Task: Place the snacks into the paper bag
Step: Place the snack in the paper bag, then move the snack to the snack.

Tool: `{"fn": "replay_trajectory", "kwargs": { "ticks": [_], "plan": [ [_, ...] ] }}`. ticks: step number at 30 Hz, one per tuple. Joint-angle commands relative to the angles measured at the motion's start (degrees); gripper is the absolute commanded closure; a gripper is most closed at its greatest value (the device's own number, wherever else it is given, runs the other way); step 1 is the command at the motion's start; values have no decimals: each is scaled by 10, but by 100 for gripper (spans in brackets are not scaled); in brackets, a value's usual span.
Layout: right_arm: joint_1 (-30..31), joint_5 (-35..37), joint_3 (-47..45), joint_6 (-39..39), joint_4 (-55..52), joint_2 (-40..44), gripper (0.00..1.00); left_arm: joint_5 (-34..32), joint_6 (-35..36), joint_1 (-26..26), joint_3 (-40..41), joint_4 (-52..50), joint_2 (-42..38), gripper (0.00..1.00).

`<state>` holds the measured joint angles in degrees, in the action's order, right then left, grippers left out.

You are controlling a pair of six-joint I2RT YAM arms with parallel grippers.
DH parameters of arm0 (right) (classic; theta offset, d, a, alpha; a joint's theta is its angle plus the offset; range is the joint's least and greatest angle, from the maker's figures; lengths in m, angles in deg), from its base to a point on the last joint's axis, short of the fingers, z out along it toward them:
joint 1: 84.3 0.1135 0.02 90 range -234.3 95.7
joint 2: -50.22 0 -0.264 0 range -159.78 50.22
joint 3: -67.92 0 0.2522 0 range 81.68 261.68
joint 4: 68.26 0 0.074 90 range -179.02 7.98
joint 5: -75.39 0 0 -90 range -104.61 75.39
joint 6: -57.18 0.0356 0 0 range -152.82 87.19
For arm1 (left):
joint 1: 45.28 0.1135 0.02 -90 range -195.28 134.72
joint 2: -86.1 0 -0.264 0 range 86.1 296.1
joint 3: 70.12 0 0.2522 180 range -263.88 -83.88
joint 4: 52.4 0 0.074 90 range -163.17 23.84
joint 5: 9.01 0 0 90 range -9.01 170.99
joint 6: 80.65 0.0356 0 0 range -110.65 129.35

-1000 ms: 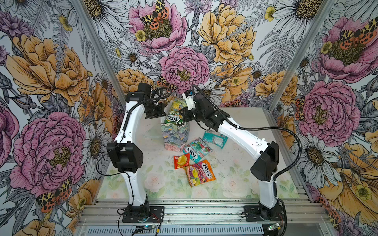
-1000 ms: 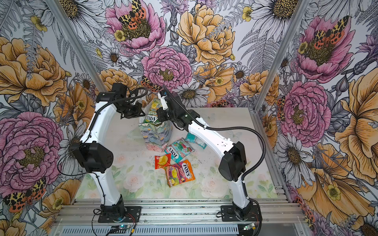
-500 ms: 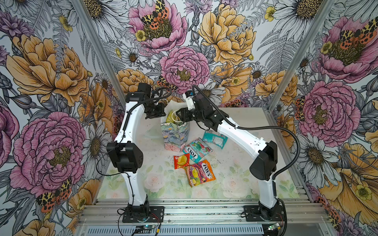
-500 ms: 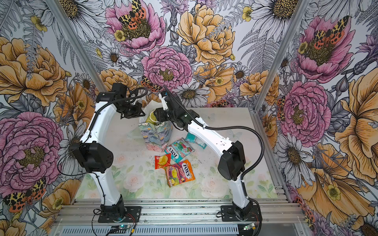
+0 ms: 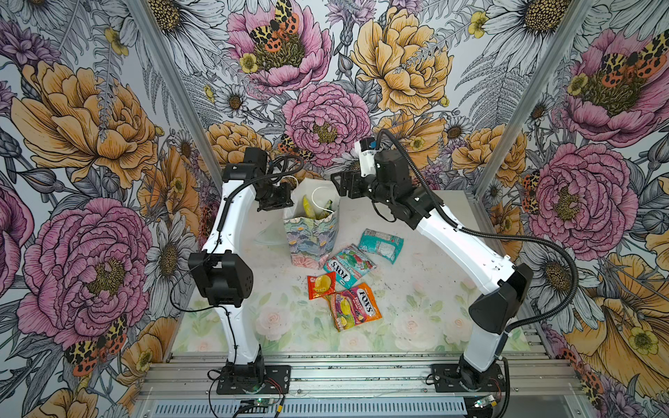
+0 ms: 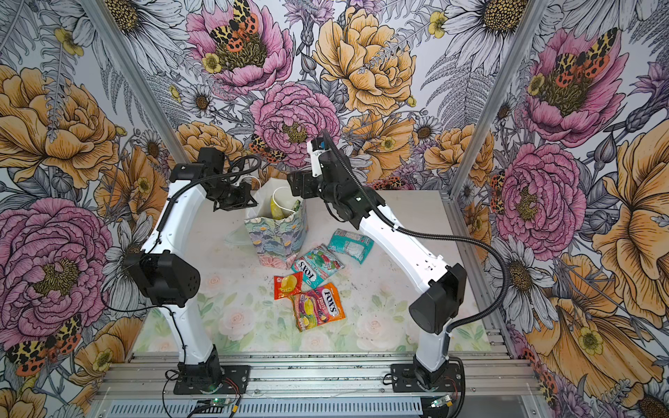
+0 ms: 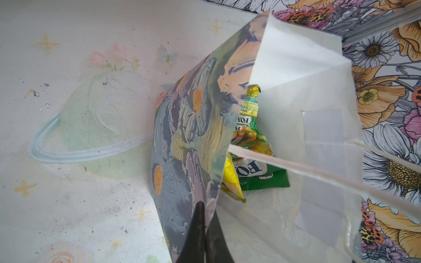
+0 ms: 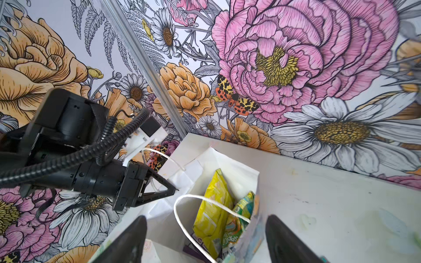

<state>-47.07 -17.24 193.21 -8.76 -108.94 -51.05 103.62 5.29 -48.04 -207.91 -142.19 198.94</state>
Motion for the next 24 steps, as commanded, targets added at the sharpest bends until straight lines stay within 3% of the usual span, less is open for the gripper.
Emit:
{"fn": "replay_trajectory", "kwargs": {
  "ticks": [1, 5, 10, 18, 24],
  "plan": [
    [-9, 26, -63, -3, 2, 52, 12, 17, 10, 4, 12, -2, -22, 100],
    [-14, 41, -170, 3, 2, 121, 1, 15, 10, 5, 15, -1, -23, 100],
    [-22, 57, -316, 51, 2, 202, 0, 13, 8, 5, 17, 1, -23, 100],
    [-27, 48, -484, 163, 4, 264, 7, 12, 6, 7, 32, 11, -30, 100],
    [-21, -7, -584, 240, 34, 263, 14, 12, 5, 8, 42, 17, -35, 100]
  ]
}}
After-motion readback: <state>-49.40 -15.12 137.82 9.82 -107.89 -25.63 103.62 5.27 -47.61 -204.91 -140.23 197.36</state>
